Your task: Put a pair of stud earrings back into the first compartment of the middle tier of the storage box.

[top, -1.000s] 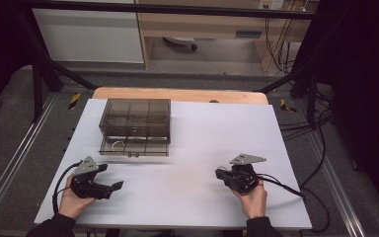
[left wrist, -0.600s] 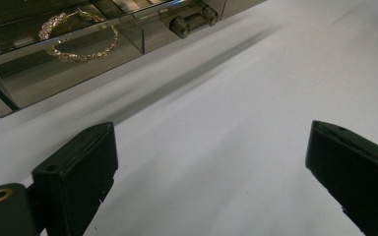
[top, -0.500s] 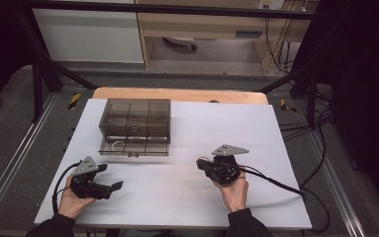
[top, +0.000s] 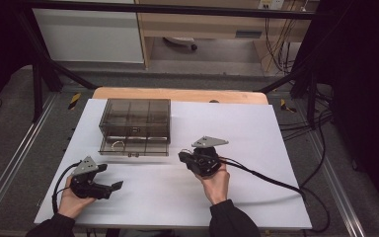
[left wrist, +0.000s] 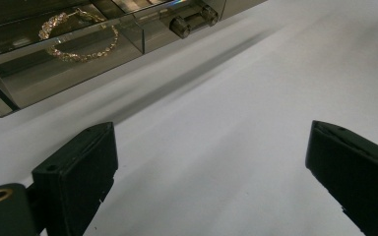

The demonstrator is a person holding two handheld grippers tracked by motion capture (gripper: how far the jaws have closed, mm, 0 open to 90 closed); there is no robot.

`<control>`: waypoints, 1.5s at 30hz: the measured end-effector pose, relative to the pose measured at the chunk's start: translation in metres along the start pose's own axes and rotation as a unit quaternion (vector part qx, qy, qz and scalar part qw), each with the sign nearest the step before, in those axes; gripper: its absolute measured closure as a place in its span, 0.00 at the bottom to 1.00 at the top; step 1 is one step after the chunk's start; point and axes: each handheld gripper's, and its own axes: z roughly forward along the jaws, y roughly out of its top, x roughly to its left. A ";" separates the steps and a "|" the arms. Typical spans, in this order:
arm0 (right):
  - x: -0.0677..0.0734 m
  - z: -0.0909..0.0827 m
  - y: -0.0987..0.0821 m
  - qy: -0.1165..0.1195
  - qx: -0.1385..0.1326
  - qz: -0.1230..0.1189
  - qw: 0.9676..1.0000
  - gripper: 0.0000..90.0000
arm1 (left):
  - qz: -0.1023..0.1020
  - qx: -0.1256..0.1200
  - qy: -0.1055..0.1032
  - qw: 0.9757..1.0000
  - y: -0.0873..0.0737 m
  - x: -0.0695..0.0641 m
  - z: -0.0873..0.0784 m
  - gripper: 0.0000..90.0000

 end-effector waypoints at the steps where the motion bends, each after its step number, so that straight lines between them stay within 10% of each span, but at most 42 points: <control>1: 0.002 0.003 0.002 0.000 0.000 -0.003 1.000 0.96 | 0.000 0.000 0.000 1.000 0.000 0.000 0.000 0.06; 45: 0.086 0.140 0.067 0.053 0.013 -0.042 0.998 0.96 | 0.000 -0.001 -0.002 1.000 0.000 0.001 -0.001 0.06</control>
